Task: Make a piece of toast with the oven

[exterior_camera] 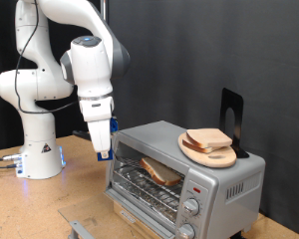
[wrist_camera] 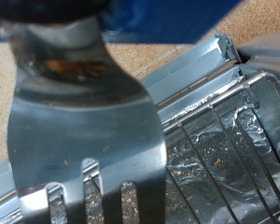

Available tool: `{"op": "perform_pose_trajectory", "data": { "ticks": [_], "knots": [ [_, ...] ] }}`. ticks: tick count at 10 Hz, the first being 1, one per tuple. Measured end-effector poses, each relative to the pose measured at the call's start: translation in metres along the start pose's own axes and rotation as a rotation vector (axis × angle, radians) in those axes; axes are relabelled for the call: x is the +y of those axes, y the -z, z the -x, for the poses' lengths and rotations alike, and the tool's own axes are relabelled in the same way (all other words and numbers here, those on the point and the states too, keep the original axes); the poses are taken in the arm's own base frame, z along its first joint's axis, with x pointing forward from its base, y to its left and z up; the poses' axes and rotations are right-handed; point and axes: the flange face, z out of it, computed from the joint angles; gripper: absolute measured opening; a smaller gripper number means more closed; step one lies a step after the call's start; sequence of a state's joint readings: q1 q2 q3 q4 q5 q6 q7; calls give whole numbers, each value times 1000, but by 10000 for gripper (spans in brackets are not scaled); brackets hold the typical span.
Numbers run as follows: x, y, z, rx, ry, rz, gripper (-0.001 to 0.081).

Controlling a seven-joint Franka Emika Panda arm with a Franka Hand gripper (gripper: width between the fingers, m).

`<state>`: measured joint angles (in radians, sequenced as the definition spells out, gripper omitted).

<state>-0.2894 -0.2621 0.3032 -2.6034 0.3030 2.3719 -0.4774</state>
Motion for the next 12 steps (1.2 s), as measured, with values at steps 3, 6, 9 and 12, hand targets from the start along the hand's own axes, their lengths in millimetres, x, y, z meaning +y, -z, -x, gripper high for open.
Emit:
{"op": "perform_pose_trajectory", "data": {
  "ticks": [3, 6, 9, 12],
  "knots": [
    [11, -6, 11, -43, 28, -9, 436],
    [37, -12, 40, -89, -12, -50, 436],
    [60, 0, 49, 67, -172, -128, 436],
    [90, 21, 65, 145, -237, -174, 436]
  ]
}}
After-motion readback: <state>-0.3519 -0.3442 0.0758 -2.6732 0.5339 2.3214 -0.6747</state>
